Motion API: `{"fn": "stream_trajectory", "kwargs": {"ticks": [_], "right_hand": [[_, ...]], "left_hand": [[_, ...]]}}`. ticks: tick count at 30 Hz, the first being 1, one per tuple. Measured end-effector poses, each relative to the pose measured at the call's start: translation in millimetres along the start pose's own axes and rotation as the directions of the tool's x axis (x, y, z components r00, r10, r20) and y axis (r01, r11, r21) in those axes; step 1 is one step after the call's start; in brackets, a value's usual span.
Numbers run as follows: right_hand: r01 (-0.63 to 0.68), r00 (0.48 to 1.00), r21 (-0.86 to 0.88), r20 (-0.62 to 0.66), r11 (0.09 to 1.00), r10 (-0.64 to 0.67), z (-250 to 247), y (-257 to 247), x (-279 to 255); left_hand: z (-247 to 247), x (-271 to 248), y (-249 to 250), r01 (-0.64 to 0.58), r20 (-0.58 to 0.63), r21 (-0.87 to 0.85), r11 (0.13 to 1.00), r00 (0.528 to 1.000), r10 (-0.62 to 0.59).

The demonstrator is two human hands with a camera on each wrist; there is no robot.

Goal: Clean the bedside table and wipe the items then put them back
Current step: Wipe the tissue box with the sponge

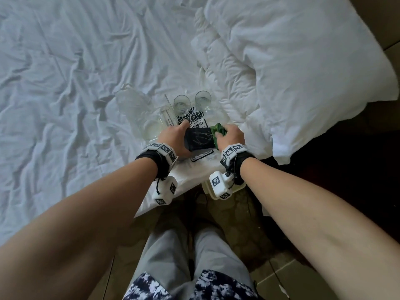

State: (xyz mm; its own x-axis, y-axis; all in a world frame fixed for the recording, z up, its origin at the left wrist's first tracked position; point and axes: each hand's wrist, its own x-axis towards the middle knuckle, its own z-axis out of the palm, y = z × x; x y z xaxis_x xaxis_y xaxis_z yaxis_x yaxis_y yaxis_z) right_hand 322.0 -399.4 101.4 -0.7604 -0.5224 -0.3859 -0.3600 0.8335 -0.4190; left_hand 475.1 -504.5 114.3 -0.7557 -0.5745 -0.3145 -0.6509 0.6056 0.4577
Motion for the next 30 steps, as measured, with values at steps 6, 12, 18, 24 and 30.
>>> {"fn": "stream_trajectory", "kwargs": {"ticks": [6, 12, 18, 24, 30], "right_hand": [[0.069, 0.997, -0.009, -0.034, 0.998, -0.069, 2, -5, -6], [0.162, 0.985, -0.097, -0.046, 0.982, -0.167, 4, -10, -14], [0.165, 0.985, -0.062, -0.035, 0.984, -0.168, 8, -19, -18], [0.126, 0.992, 0.029, -0.002, 0.992, -0.126, 10, -24, -25], [0.096, 0.982, 0.267, 0.133, 0.959, -0.135, 6, -29, -25]], "left_hand": [[1, -1, -7, -0.027, -0.025, -0.022, 0.999, 0.999, 0.027], [2, -1, -8, -0.027, 0.011, 0.003, 1.000, 1.000, 0.027], [-2, -1, -12, -0.040, -0.004, -0.025, 0.999, 0.999, 0.040], [3, 3, -14, -0.019, 0.043, 0.004, 1.000, 0.999, 0.019], [-3, 3, -15, -0.019, -0.017, -0.041, 0.999, 1.000, 0.018]]}}
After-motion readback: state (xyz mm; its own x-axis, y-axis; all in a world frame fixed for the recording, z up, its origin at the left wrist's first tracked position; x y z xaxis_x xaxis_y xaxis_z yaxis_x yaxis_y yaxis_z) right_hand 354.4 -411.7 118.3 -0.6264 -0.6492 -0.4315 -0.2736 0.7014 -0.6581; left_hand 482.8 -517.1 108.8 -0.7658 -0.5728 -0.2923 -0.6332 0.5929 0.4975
